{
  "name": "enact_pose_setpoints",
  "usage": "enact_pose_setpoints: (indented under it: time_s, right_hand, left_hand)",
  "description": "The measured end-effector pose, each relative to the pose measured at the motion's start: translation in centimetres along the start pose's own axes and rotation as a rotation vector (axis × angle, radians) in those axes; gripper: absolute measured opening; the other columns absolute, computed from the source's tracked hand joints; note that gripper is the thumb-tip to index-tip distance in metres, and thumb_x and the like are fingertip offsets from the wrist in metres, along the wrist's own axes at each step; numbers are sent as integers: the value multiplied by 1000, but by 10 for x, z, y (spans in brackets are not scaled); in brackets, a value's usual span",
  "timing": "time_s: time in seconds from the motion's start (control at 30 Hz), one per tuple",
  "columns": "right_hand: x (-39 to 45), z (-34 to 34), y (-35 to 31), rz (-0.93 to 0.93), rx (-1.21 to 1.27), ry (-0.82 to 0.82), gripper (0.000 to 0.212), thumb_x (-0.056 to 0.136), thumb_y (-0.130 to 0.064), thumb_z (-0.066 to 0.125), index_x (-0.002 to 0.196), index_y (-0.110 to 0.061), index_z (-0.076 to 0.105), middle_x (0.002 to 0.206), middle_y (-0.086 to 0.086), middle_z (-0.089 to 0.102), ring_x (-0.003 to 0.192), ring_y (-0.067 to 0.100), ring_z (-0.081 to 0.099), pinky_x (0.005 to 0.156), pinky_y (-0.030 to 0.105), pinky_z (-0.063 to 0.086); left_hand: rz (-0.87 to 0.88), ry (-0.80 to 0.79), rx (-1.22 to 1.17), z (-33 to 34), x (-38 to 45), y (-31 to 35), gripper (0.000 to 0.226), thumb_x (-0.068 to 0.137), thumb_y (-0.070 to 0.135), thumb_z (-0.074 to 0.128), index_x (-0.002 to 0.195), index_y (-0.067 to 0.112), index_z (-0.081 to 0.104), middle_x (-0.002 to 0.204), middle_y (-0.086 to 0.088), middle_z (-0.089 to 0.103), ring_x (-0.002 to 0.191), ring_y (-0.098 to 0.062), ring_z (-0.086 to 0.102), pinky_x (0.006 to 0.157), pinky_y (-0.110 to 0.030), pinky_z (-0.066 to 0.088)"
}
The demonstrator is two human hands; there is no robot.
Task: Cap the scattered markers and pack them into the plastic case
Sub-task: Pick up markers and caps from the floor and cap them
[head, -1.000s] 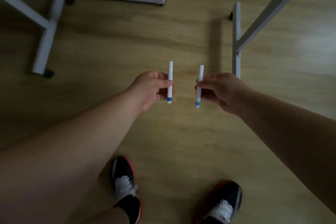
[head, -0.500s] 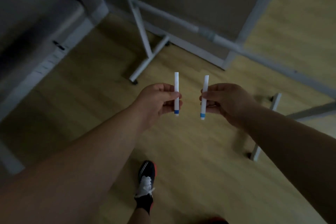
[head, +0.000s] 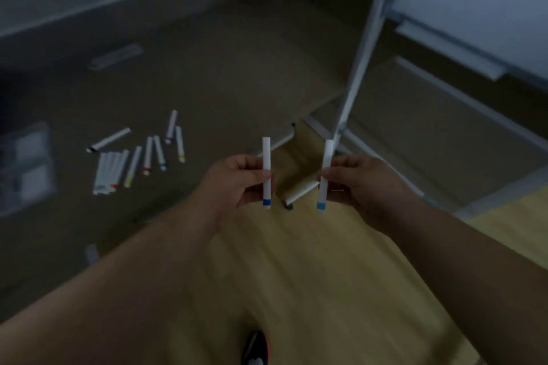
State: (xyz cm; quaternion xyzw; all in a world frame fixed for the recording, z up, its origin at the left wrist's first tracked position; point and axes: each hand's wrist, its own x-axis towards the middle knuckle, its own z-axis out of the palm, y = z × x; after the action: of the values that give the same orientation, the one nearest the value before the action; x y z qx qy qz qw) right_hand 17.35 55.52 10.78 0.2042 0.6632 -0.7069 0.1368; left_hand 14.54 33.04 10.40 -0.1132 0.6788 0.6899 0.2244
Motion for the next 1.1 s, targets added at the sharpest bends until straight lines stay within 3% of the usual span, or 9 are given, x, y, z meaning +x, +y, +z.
enact_pose_setpoints:
  time_s: [0.1, 0.23, 0.37, 0.57, 0.77, 0.93, 1.1]
  right_hand:
    - [13, 54, -51, -26, -40, -29, 11, 87, -3, 67, 97, 1, 68, 92, 21, 72, 83, 29, 72, 74, 38, 59]
    - [33, 128, -101, -47, -96, -81, 10, 88, -4, 66, 97, 0, 68, 94, 19, 73, 85, 28, 73, 74, 36, 60]
    - [56, 186, -128, -36, -146, -138, 13, 90, -7, 65, 101, -3, 68, 94, 14, 74, 85, 24, 74, 66, 29, 59]
    - [89, 257, -143, 24, -201, -240, 13, 90, -8, 65, 101, -5, 69, 92, 12, 76, 83, 21, 75, 69, 31, 60]
    - [127, 295, -162, 27, -254, -284, 11, 89, -8, 67, 98, -4, 71, 84, 11, 77, 78, 21, 75, 66, 27, 58]
    - [176, 310, -188, 51, -322, -343, 15, 87, -11, 68, 102, -9, 70, 90, 10, 76, 84, 23, 75, 83, 43, 59]
    - [226, 332, -211, 73, -389, -403, 17, 85, -13, 70, 102, -13, 70, 95, 9, 75, 86, 21, 75, 84, 44, 59]
  left_hand:
    - [28, 52, -35, -51, 7, 55, 8, 92, -4, 59, 92, 2, 64, 79, -14, 70, 73, -24, 70, 68, -35, 60]
    - [38, 101, -77, -124, 13, 104, 13, 92, 0, 60, 103, 0, 65, 90, -16, 71, 82, -26, 71, 79, -40, 60]
    - [41, 163, -153, -184, 15, 120, 17, 92, 2, 61, 108, -1, 65, 97, -19, 72, 87, -29, 71, 84, -43, 59]
    - [-4, 259, -268, -246, 12, 121, 18, 91, 4, 61, 108, 2, 66, 96, -16, 73, 85, -26, 73, 80, -39, 60]
    - [-14, 358, -316, -286, 30, 134, 21, 90, 7, 63, 110, 7, 67, 104, -16, 73, 95, -29, 73, 85, -43, 59]
    - [-11, 406, -317, -304, 60, 159, 22, 89, 7, 64, 110, 7, 67, 103, -16, 73, 95, -29, 73, 88, -47, 58]
    - [-32, 420, -259, -318, 99, 177, 20, 91, 11, 63, 111, 12, 66, 103, -12, 74, 92, -23, 74, 80, -38, 60]
